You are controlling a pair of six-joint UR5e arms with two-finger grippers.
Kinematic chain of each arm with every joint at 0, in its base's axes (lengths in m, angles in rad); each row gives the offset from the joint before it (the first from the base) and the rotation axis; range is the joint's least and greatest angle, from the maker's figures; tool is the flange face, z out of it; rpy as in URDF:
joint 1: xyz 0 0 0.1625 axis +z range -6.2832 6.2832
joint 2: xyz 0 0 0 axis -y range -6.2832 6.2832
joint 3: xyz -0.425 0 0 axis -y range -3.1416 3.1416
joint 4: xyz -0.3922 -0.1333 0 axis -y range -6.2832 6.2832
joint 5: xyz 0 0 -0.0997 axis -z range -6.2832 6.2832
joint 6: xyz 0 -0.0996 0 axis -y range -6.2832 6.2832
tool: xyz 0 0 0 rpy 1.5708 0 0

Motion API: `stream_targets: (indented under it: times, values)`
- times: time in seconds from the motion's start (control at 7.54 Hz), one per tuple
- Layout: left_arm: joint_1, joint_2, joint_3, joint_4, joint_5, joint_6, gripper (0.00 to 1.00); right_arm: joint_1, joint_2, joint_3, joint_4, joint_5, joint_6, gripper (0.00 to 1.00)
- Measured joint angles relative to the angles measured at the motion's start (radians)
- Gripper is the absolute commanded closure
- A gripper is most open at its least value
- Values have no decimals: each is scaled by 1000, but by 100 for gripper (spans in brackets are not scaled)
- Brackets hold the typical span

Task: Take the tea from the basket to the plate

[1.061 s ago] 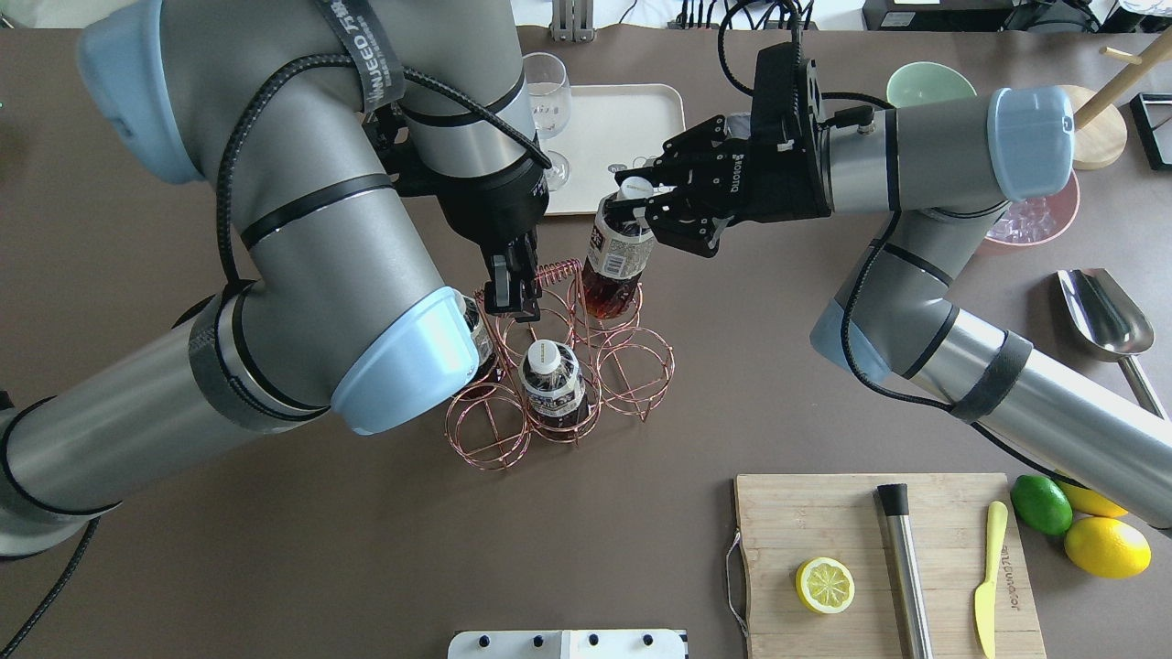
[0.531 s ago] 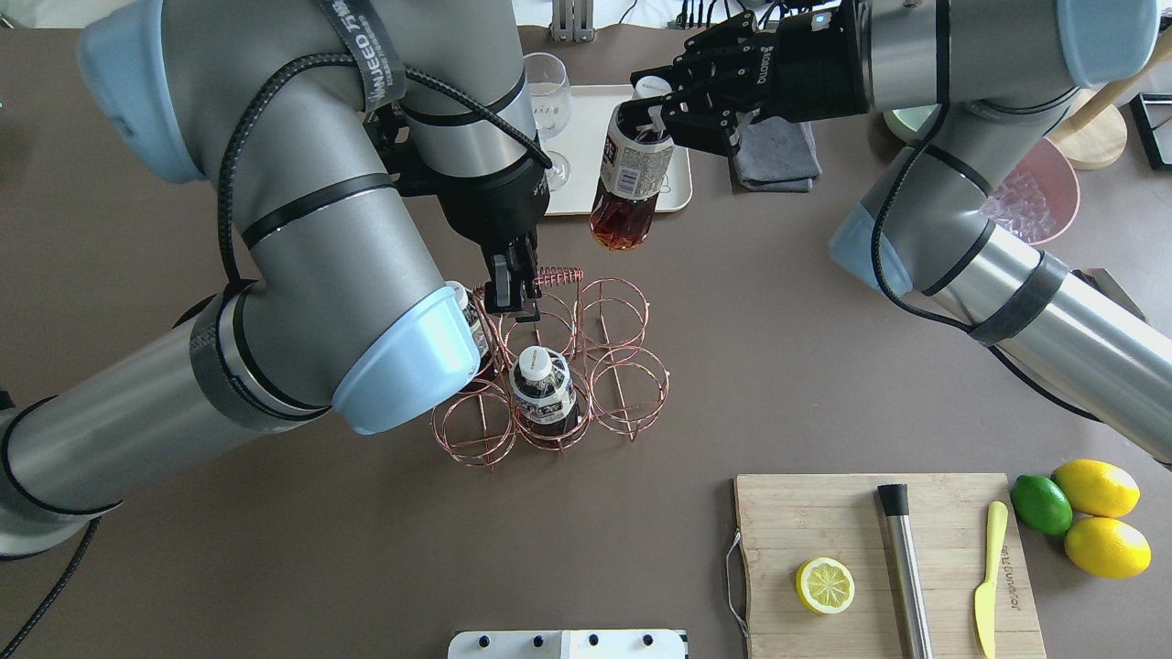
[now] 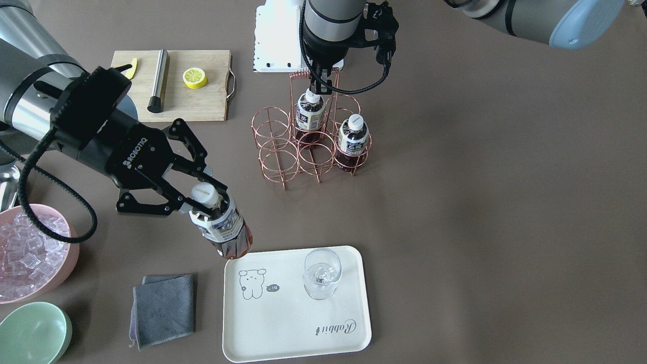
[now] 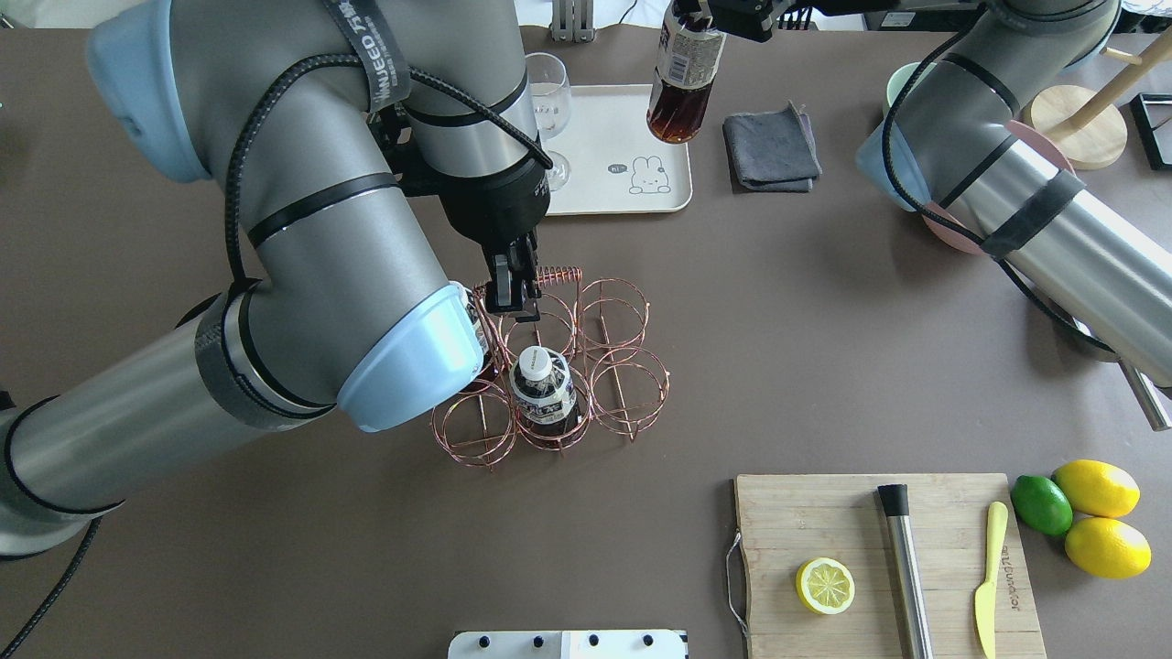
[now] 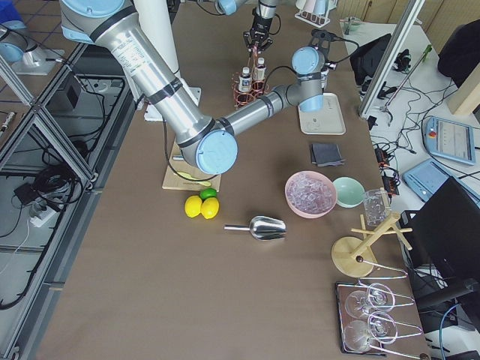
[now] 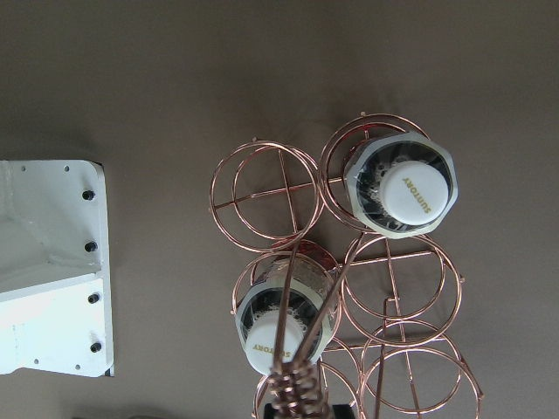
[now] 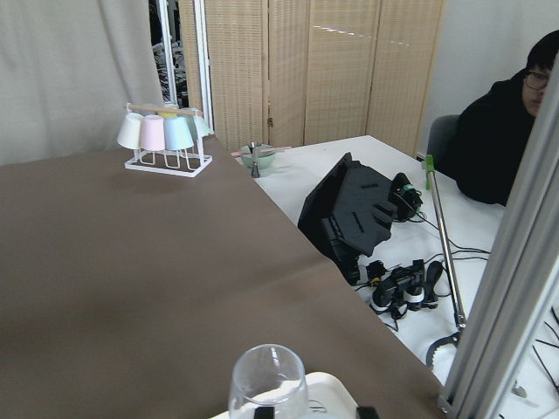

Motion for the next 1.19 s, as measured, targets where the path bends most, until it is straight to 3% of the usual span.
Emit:
stream_targets:
  times: [0.27,0.53,0.8,1.19]
  values:
    - [0,-1,1,1,0,0,100,2,52,-152,3,-97,-56,100]
    - [-1,1,0,4,1,1,100,-23,70,-245,27,-202,-77,100]
    - [-13,-4,-15,29,1,3,100,-76,88,-307,55,-292,-77,100]
    - [-91,6,-67,101,-1,9,100,-133,99,-334,70,-357,-73,100]
